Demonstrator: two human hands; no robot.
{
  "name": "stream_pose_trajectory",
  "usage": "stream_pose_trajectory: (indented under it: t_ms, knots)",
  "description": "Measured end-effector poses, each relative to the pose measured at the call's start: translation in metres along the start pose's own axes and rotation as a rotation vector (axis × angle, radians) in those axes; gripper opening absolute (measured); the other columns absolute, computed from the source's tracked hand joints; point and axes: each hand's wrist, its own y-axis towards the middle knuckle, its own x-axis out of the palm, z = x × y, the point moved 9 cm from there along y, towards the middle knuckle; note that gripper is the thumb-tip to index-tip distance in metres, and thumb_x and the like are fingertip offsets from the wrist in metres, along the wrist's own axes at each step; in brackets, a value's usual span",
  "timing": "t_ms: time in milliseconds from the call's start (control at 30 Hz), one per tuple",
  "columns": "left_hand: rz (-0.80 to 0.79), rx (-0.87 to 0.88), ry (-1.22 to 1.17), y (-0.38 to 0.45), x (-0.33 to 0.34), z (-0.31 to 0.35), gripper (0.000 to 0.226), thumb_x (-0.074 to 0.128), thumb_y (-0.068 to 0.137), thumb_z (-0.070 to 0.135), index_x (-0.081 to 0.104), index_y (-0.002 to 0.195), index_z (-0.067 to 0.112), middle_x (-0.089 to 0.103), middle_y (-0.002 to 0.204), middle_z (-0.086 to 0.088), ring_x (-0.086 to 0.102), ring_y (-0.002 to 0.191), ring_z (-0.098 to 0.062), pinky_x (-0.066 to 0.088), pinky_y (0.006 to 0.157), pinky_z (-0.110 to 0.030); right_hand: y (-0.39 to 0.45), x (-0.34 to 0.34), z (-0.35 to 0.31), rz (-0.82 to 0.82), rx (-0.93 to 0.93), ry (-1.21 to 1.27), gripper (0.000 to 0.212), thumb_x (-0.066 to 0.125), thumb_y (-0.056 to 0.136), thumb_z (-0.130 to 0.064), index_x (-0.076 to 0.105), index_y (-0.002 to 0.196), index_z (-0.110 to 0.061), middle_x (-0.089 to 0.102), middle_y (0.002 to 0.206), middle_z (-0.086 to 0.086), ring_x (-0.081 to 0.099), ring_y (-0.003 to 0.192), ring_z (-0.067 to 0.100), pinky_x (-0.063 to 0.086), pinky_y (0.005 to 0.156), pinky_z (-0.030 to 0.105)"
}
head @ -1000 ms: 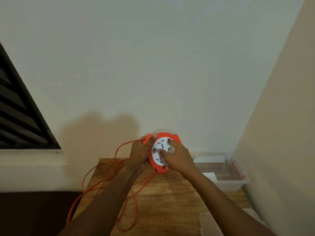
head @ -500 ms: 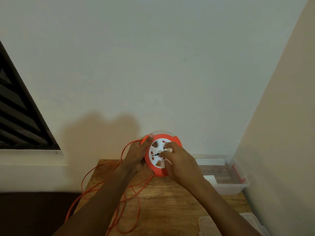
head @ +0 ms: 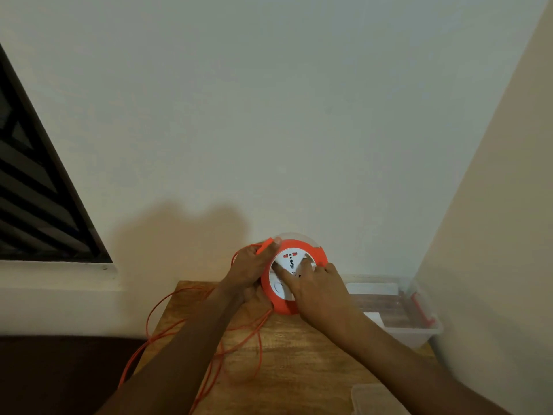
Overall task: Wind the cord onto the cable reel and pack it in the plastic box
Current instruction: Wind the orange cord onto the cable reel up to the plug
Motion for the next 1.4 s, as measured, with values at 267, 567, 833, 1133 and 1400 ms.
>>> stream_pose_trajectory:
  t_ms: [267,567,833,1133,1400]
  knots:
    - [0.026,-0.006,-0.062,-0.005,0.002,0.000,0.041,0.073,0.086,0.054,0.082,0.095,0.014,0.083,0.097,-0.013,0.081,0.084,-0.030,0.064,0.066,-0.035,-0.001,0.007,0.019,0.142,0.292,0.406,0.069,0.050,0.092,-0.049,0.021,0.150,-0.024,0.068,0.117,0.009,0.068,0.093,0.027,0.055,0.079,0.041]
    - [0.077,-0.111,-0.168,-0.005,-0.004,-0.017,0.042,0.074,0.090,0.046,0.079,0.102,0.006,0.082,0.095,-0.017,0.080,0.076,-0.030,0.063,0.064,-0.036,-0.013,-0.011,0.032,0.244,0.307,0.494,0.036,0.058,0.084,-0.032,0.063,0.119,-0.022,0.072,0.100,0.002,0.068,0.084,0.024,0.056,0.072,0.036]
    - [0.029,-0.058,-0.093,-0.005,-0.004,-0.006,0.044,0.069,0.092,0.048,0.078,0.107,0.008,0.081,0.103,-0.018,0.079,0.089,-0.036,0.066,0.078,-0.046,-0.014,-0.023,0.001,0.157,-0.008,0.115,0.062,0.063,0.087,-0.025,0.035,0.141,-0.042,0.030,0.149,0.016,0.037,0.127,0.042,0.029,0.103,0.056]
    - [-0.043,-0.024,-0.009,-0.009,0.008,-0.005,0.047,0.073,0.085,0.052,0.080,0.101,0.009,0.083,0.100,-0.014,0.080,0.088,-0.030,0.065,0.073,-0.037,-0.006,-0.012,-0.008,0.072,0.017,-0.106,0.067,0.067,0.086,-0.039,0.035,0.144,-0.029,0.051,0.132,0.025,0.046,0.121,0.044,0.034,0.101,0.054]
    - [0.009,0.038,0.139,-0.003,-0.002,0.004,0.045,0.068,0.082,0.059,0.078,0.102,0.020,0.084,0.099,-0.007,0.081,0.083,-0.024,0.067,0.075,-0.036,0.001,0.000,-0.002,0.123,0.085,0.029,0.078,0.075,0.075,-0.049,0.041,0.141,-0.026,0.070,0.113,0.014,0.066,0.098,0.035,0.046,0.093,0.052]
